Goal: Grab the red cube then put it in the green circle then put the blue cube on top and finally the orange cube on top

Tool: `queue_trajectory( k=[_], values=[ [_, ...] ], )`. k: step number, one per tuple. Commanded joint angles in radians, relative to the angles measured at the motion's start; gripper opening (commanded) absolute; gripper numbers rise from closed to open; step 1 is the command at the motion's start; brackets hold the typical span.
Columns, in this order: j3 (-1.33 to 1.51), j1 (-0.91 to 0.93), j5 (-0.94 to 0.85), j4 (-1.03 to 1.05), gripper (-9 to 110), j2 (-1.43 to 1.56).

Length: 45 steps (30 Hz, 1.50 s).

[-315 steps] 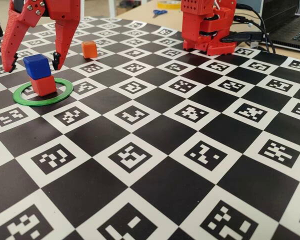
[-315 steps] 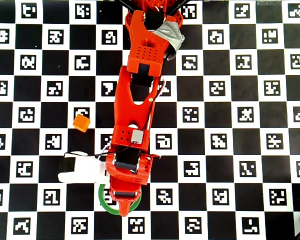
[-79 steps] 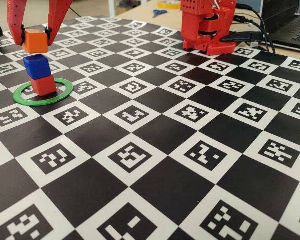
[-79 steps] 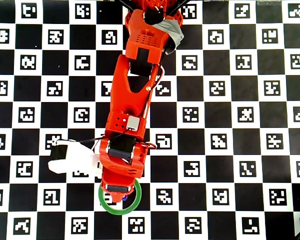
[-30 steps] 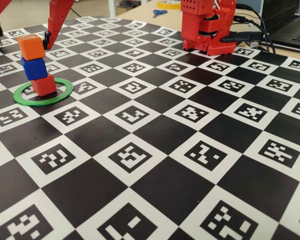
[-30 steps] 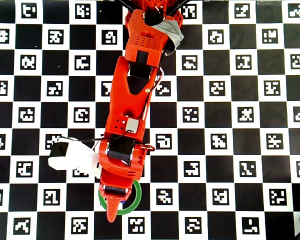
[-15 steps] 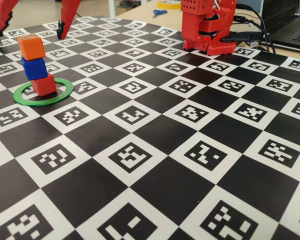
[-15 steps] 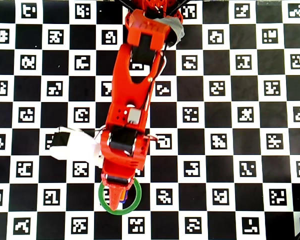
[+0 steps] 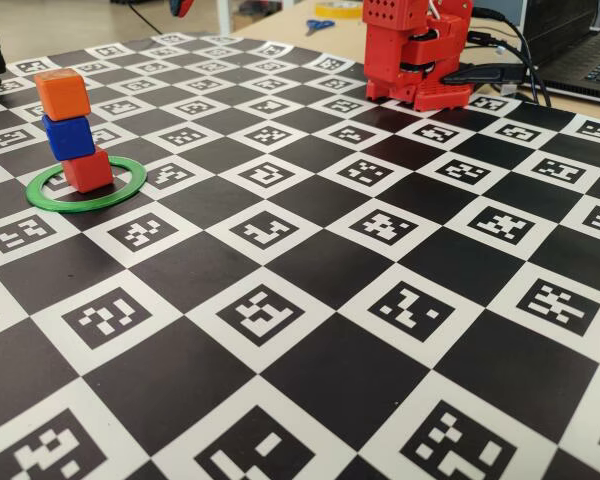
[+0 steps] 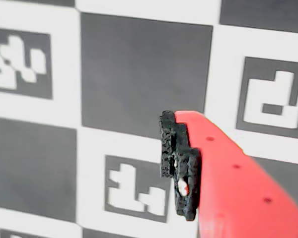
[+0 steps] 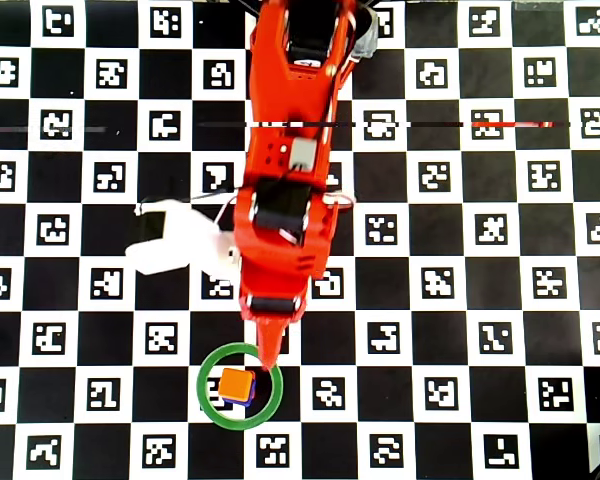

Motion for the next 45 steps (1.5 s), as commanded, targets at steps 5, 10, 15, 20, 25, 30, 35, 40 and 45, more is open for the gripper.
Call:
queue_trajectory(
  k=[5, 10, 15, 20, 25, 30, 35, 40, 45],
  values=[
    [0.36, -0.015, -0.133, -0.14, 18, 0.391],
    [0.58, -0.043, -0.224, -0.178, 5, 0.557],
    [0.787, -0.051, -0.29, -0.25, -5, 0.732],
    [1.025, -0.043, -0.368, -0.368, -5, 0.911],
    [1.226, -0.038, -0.466, -0.443, -5, 1.109],
    [1.447, -0.066, -0.669, -0.486, -5, 1.321],
    [1.621, -0.077, -0.781, -0.466, -5, 1.479],
    [1.755, -0.084, -0.916, -0.425, -5, 1.578],
    [1.77, -0.107, -1.164, -0.307, -5, 1.603]
  ],
)
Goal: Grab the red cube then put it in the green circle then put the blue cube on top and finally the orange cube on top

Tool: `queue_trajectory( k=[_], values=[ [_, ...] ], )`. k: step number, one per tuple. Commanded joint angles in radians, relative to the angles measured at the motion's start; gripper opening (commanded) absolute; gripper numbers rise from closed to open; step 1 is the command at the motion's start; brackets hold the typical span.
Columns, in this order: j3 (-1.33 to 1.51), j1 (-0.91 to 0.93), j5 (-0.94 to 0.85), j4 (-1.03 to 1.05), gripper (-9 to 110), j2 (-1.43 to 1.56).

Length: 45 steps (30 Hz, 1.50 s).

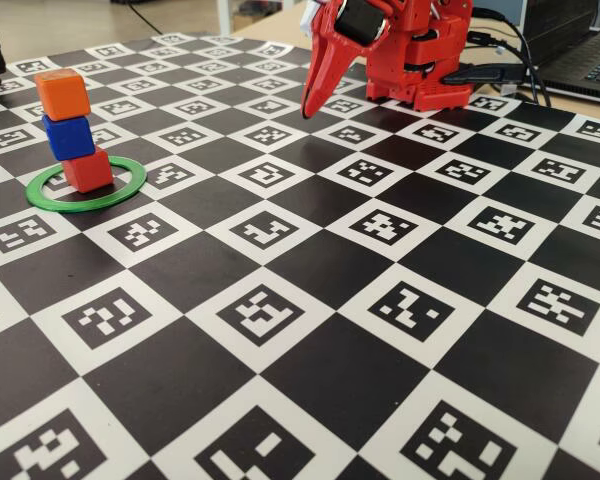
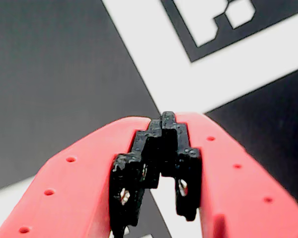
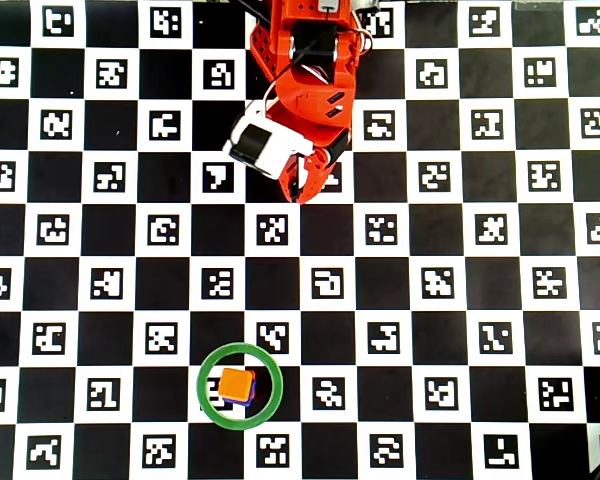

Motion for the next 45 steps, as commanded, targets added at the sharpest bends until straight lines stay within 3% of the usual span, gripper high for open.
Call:
queue_trajectory(
  k=[1, 9, 45],
  values=[
    [0.052, -0.015, -0.189, 0.091, -5, 0.029],
    [0.052, -0.028, -0.227, 0.295, -5, 0.141],
    [0.054, -0.014, -0.247, 0.305, -4, 0.155]
  ],
)
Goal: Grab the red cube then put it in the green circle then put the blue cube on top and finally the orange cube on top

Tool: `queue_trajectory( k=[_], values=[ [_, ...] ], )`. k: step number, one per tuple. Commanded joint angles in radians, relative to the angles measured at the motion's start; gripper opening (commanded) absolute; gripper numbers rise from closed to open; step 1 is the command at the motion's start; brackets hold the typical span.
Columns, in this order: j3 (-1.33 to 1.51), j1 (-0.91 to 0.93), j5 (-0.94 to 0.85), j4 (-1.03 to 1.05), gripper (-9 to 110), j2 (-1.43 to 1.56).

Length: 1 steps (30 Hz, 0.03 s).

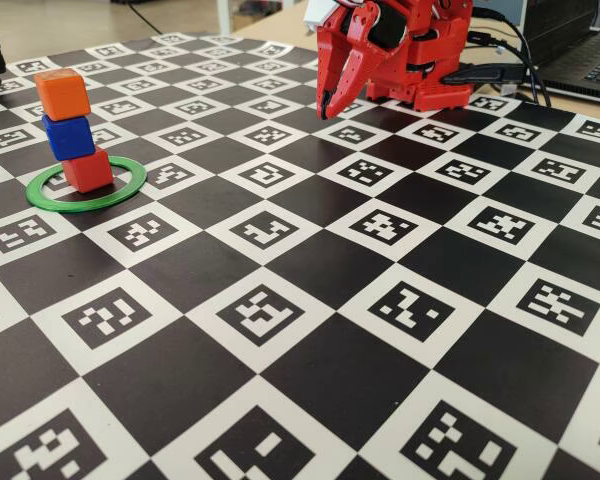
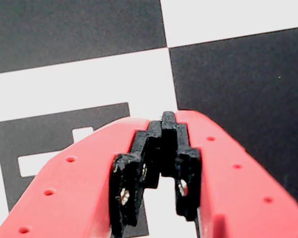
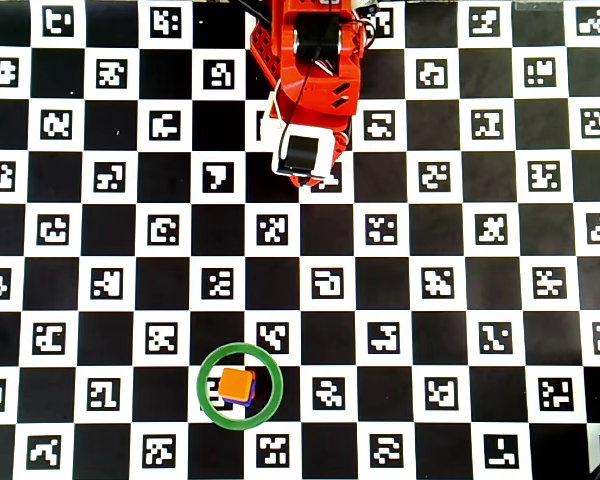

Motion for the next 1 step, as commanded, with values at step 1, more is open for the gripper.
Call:
queue_trajectory(
  k=[1],
  values=[
    [0.054, 0.005, -0.002, 0.1, -4, 0.051]
  ],
)
